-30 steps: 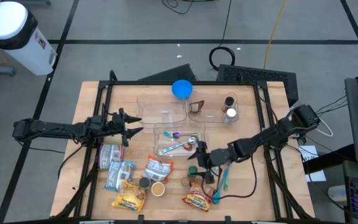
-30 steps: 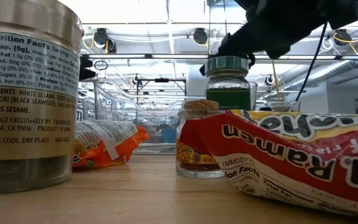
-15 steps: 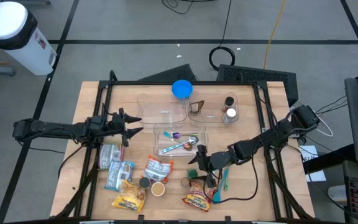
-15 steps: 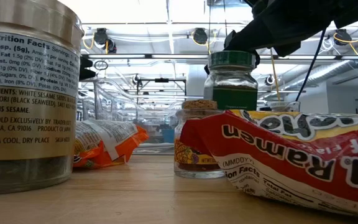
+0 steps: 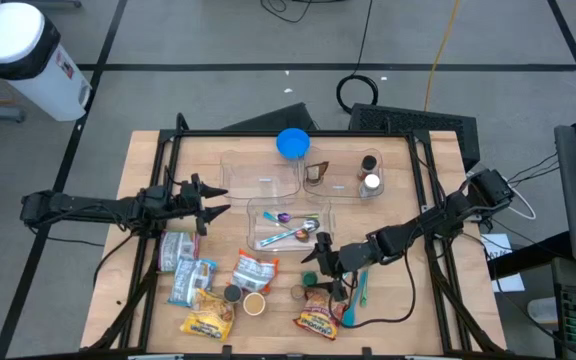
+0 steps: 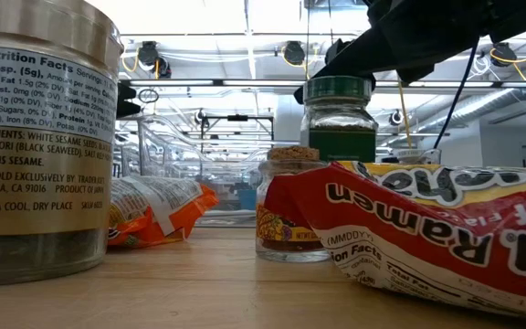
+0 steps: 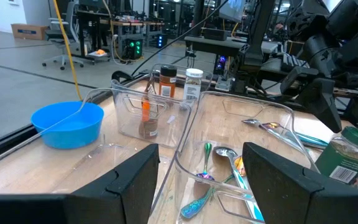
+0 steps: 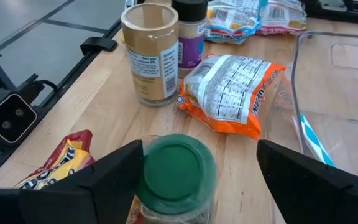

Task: Pick & Place Food Item
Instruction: Put the green seasoning bottle into the top right transparent bin

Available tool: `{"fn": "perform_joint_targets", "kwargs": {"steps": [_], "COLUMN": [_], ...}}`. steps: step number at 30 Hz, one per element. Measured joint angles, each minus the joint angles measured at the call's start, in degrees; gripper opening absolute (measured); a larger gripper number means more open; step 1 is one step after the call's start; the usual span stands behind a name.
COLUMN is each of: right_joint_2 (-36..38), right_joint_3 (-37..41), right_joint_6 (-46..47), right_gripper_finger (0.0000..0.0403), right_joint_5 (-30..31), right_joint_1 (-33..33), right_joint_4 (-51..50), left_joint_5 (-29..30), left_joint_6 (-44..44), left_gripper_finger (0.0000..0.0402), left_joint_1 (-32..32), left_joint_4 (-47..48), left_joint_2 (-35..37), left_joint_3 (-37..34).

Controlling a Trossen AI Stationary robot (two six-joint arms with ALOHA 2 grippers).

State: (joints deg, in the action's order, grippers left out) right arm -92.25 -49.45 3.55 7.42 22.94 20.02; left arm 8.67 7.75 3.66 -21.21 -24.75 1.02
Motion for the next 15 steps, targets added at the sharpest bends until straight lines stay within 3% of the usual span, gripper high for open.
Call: {"fn": "perform_joint_targets", "kwargs": {"steps": [15], "right_joint_2": [0.02], "right_joint_3": [0.00], "right_joint_6": [3.24], "right_gripper_finger": [0.0309], "right_joint_5": [-0.38], "right_joint_1": [0.02], "right_joint_4": [-2.95], "left_joint_5": [0.00], "left_joint_6": [-0.01], "left_gripper_finger": [0.0241], "left_joint_1": [0.02], "left_joint_4": [0.00], "left_joint_2": [0.01], "left_joint_3": [0.02]}}
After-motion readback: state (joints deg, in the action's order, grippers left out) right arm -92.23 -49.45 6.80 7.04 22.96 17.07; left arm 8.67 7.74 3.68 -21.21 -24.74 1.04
